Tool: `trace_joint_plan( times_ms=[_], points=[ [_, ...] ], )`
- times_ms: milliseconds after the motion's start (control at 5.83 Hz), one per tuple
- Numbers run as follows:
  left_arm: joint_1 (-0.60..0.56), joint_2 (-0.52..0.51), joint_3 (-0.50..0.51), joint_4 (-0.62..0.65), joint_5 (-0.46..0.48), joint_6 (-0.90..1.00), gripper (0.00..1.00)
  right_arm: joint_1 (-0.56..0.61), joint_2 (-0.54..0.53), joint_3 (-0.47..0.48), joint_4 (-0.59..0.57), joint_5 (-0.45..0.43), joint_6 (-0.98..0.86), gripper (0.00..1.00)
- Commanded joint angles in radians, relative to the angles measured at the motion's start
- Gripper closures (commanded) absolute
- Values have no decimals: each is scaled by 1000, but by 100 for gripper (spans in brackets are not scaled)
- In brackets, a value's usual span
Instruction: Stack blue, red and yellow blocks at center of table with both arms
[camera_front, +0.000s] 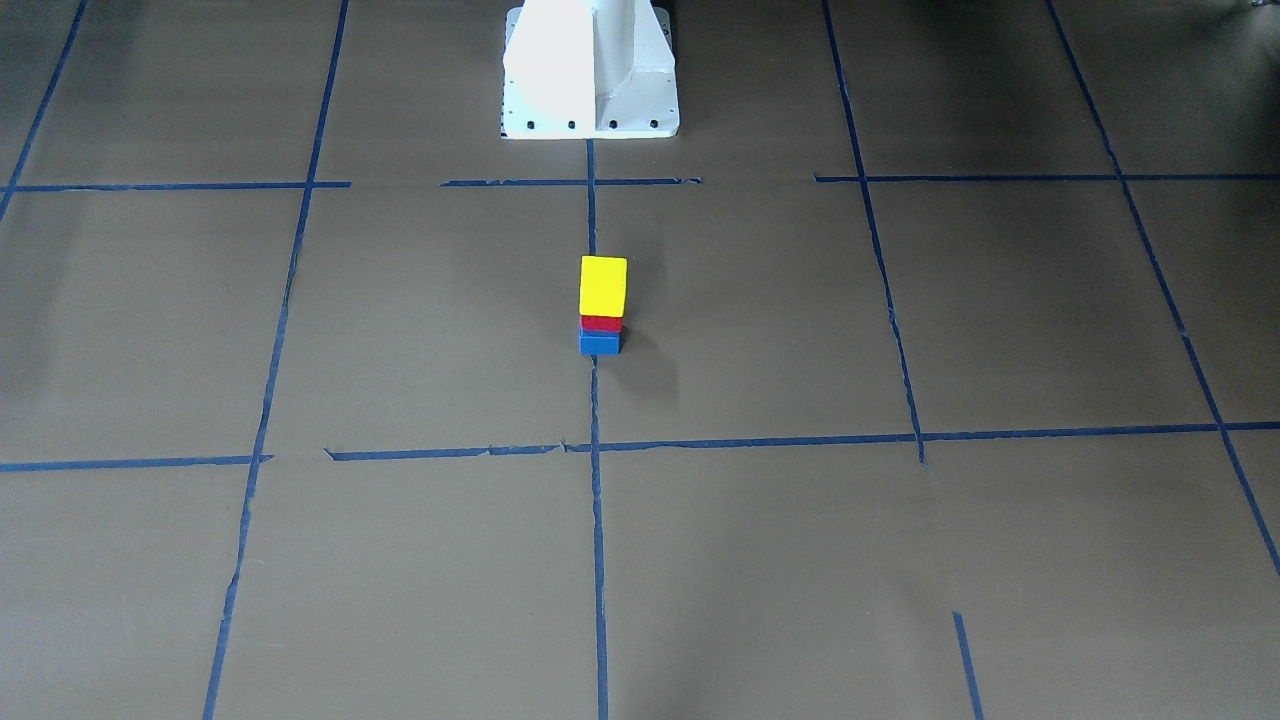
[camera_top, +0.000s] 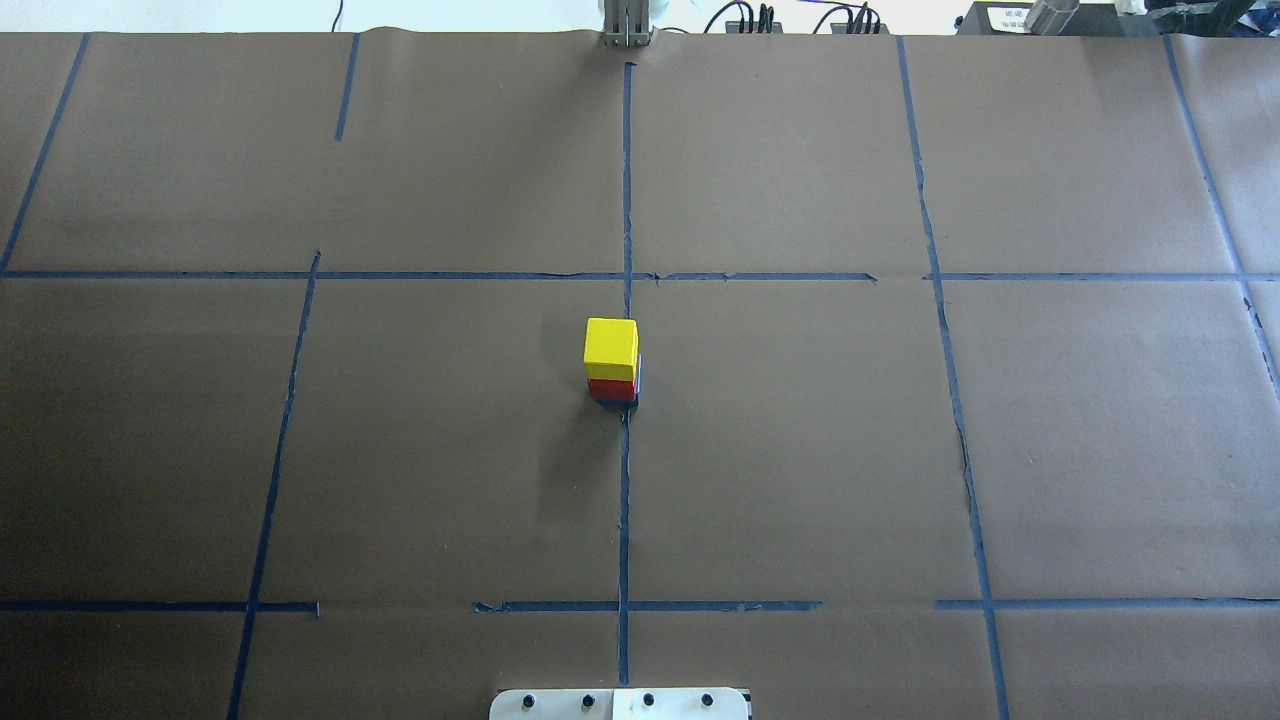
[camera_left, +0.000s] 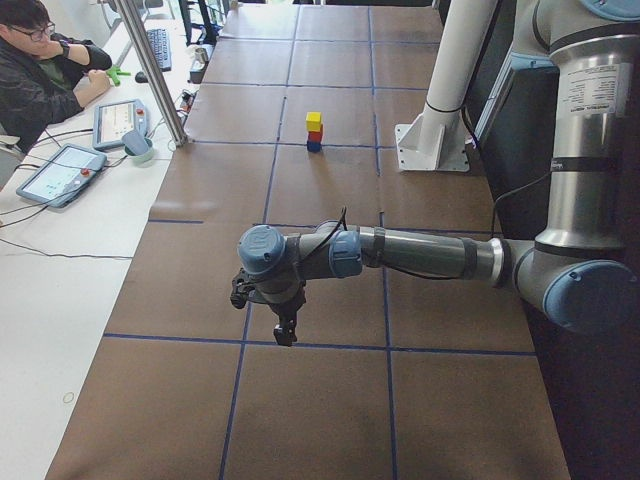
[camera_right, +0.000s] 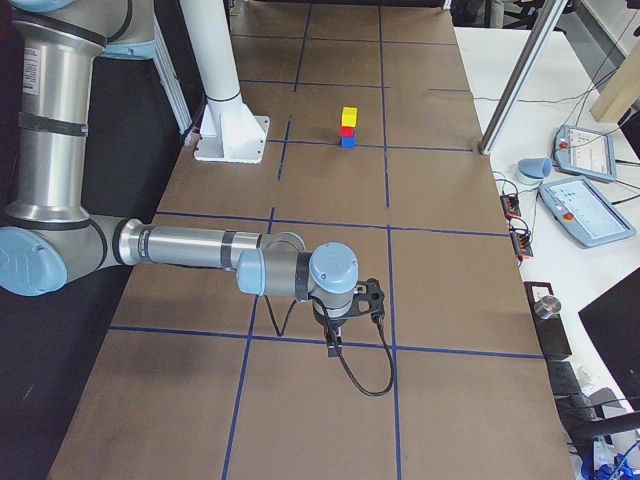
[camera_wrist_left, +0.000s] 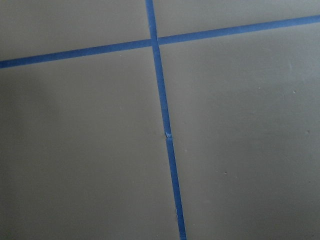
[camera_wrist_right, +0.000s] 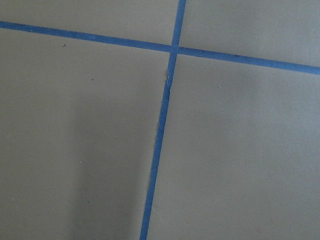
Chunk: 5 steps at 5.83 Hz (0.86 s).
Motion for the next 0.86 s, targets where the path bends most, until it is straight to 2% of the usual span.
trace_joint_plan(
  times_ms=[0,686],
  points=[
    [0,1,-6,0,16,-1,0,0,26,5,-3,1,-10,0],
    [0,1,12,0,17,-1,0,-1,37,2,-9,-5,-10,0]
  ],
)
